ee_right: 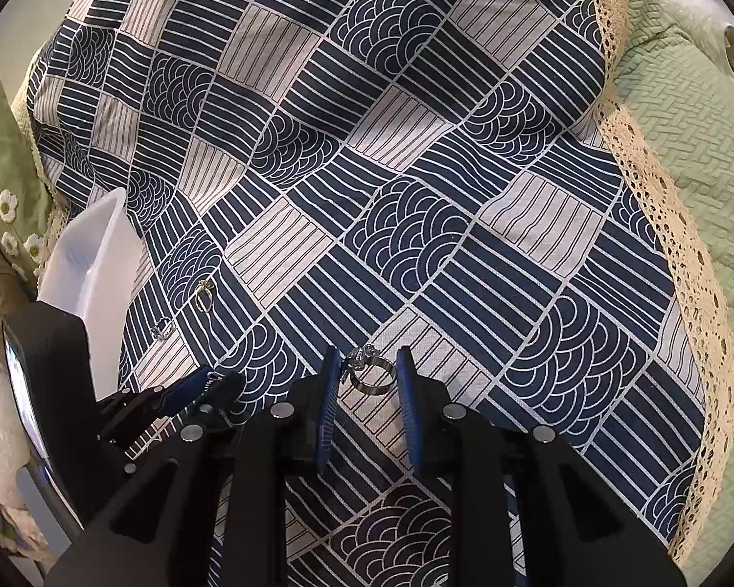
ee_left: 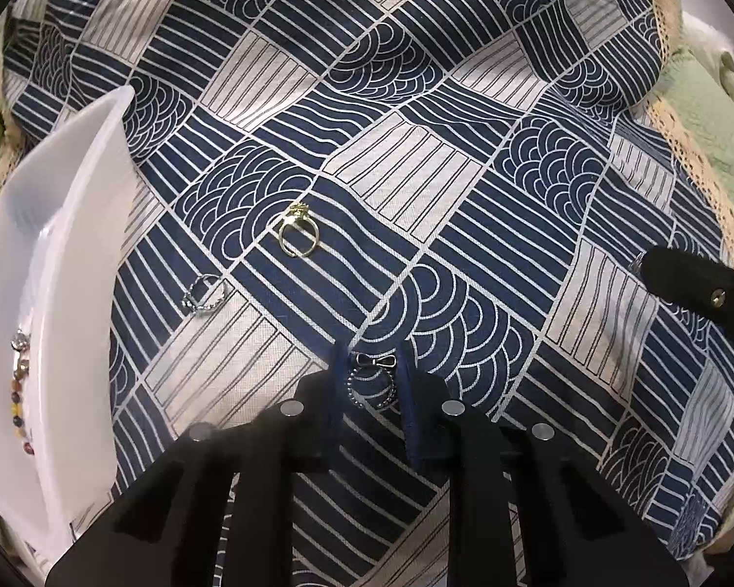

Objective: Organize jewelry
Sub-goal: 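Grasp a silver ring with the left tool while the right tool grasps another silver ring, then lower both silver rings into the white tray and open both tools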

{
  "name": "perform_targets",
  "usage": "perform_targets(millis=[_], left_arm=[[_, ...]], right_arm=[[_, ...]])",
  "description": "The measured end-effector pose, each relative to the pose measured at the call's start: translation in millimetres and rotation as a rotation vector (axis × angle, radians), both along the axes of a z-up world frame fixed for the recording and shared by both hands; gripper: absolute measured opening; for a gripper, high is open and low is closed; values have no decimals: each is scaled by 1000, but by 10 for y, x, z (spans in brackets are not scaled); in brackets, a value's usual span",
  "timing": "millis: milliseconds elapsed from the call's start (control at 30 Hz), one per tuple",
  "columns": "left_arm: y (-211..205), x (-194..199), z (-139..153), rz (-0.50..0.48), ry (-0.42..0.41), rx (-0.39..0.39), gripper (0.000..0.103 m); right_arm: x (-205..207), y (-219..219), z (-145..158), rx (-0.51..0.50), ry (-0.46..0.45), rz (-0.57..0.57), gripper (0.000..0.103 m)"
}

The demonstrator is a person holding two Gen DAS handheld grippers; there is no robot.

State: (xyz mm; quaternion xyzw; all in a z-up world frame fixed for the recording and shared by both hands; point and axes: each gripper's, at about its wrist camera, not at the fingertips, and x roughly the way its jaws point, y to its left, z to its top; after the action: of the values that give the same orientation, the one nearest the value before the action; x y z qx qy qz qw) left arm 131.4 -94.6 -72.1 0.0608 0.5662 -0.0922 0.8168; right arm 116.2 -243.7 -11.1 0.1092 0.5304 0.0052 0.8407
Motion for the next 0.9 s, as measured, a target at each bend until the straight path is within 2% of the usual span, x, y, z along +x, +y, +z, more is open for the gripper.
perform_targets(millis=[133,200,300,433,500,567,733,900], left_arm=[[3,-35,32,-14,0,5,18],[58,-70,113,-12,1,-21,18],[273,-133,407,2,-33,-73,18],[771,-173,984,58,-125,-159,18],[1089,-193,1232,111,-196,-150,18],[1343,-147,1329,148,-228,-127,18],[2012,52,1153,256,-185,-101,18],[2425,319,837,305,-136,-79,18]], right_arm=[[6,-1,-8,-3,3,1,24],[12,14,5,3,0,2,24],[5,130,107,3,-27,21,24],[-33,564,368,26,-96,109,24],[-20,886,488,107,-119,183,24],[-3,1236,554,112,-132,262,24],[89,2011,588,28,-162,402,24],[209,2616,395,-23,-155,523,24]])
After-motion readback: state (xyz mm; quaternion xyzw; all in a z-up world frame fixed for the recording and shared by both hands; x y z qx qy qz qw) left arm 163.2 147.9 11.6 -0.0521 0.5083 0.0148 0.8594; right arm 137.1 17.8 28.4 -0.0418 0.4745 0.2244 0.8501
